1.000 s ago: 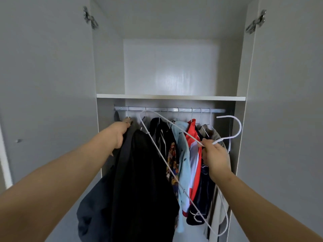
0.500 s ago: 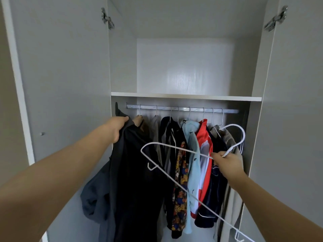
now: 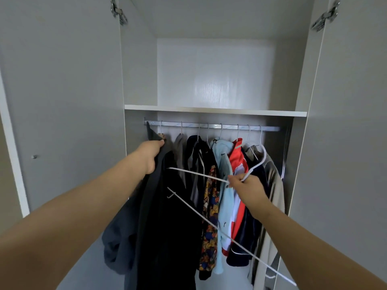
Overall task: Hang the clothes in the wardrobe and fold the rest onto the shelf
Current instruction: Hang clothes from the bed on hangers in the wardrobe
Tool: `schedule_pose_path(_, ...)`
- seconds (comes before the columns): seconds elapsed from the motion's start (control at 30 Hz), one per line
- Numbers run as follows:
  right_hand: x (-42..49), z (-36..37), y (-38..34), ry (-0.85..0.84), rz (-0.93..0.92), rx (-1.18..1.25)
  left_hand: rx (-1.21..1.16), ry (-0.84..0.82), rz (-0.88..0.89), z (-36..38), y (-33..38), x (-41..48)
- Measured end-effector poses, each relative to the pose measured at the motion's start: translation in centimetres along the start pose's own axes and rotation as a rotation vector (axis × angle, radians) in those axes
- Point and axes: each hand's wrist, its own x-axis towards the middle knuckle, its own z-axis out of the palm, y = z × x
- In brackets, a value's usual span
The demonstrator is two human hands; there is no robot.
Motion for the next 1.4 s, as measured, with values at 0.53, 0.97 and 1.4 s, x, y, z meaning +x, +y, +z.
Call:
schedule_pose_path(0.53, 0.1, -1.5, -2.2, -0.409, 0.205, -0.052, 0.093, -0.161, -0.023, 1.6, -2.0, -0.9)
schedule_pose_path(0.97, -1.4, 2.8, -3.9, -0.32, 0.273, 0.377, 0.018, -0.437, 0.18, 4.0, -1.1, -3.2)
schedule_pose_path(1.4, 0.3, 3.0, -4.6, 0.058, 0.164, 0.373, 0.249, -0.513, 0.149, -0.6, -0.1, -4.6)
